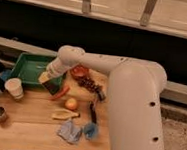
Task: Place eraser in red bowl
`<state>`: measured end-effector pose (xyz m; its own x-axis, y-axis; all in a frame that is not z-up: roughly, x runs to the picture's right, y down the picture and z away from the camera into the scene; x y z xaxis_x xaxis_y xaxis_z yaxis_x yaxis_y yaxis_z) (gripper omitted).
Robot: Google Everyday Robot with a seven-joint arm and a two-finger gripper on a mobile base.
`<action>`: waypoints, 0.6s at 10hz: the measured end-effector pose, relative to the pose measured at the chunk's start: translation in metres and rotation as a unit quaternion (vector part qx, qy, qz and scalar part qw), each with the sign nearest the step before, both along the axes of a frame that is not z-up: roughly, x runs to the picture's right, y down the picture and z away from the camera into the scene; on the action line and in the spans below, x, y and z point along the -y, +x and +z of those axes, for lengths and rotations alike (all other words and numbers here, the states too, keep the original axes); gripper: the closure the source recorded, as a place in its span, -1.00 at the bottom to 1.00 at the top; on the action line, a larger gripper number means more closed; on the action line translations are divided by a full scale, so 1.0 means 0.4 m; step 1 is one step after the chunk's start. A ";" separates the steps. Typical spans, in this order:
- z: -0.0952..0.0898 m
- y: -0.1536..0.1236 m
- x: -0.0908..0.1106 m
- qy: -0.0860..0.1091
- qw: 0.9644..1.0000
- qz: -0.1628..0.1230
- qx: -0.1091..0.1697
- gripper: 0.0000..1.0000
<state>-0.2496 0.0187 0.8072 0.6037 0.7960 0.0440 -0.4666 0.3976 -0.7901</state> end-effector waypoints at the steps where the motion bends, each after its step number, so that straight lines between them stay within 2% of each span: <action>1: -0.002 -0.006 -0.002 0.000 1.000 -0.001 0.002 1.00; 6: 0.001 -0.002 0.005 0.005 1.000 0.005 -0.006 1.00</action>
